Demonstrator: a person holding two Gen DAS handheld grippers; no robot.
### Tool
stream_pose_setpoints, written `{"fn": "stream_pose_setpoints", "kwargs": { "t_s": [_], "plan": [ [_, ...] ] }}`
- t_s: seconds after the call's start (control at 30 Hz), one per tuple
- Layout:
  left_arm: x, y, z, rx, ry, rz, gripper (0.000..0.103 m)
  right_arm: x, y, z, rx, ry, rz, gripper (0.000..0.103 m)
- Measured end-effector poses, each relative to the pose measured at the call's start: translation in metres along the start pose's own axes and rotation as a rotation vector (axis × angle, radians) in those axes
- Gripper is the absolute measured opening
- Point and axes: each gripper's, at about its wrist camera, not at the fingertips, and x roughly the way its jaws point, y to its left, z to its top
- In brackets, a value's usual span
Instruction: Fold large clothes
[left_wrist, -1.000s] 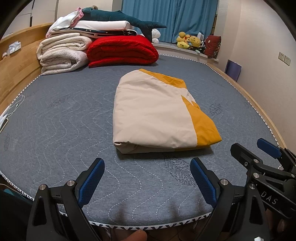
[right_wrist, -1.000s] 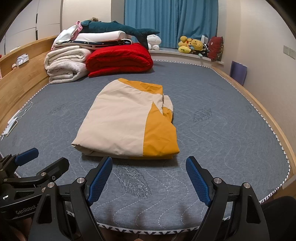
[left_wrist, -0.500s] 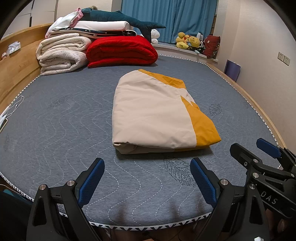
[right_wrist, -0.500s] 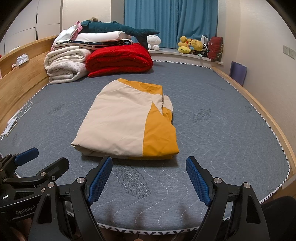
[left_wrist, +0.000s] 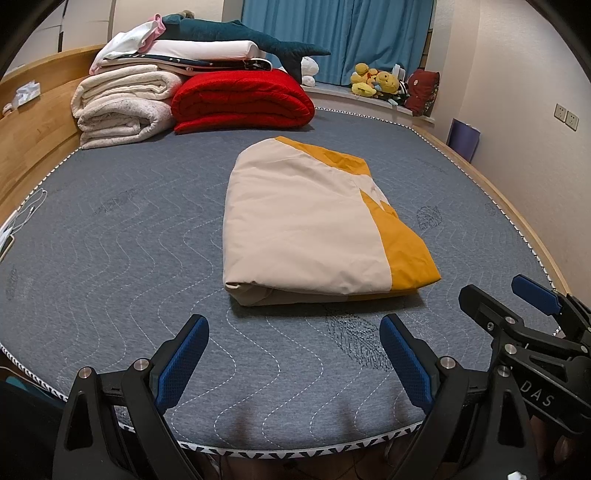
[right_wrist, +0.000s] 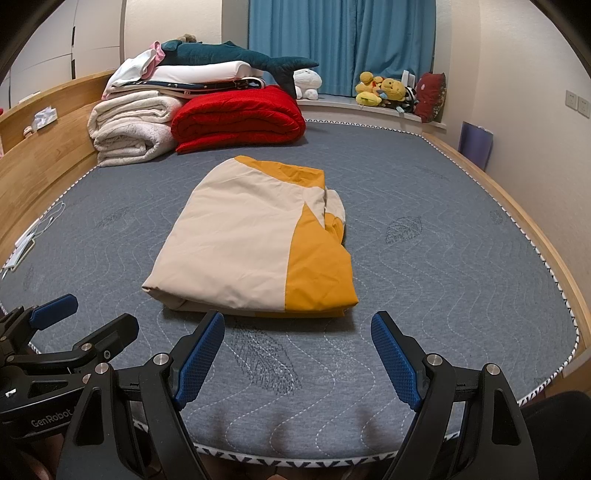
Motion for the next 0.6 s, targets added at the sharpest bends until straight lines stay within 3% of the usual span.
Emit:
{"fn": "stream_pose_setpoints", "kwargs": {
  "t_s": [0.6],
  "plan": [
    [0.0026,-0.0005,-0.0007,0.001,0.003,-0.005,0.092,0.0003,0.0008,-0.0001,0.001,0.0,-0.002,0.082]
  ]
}}
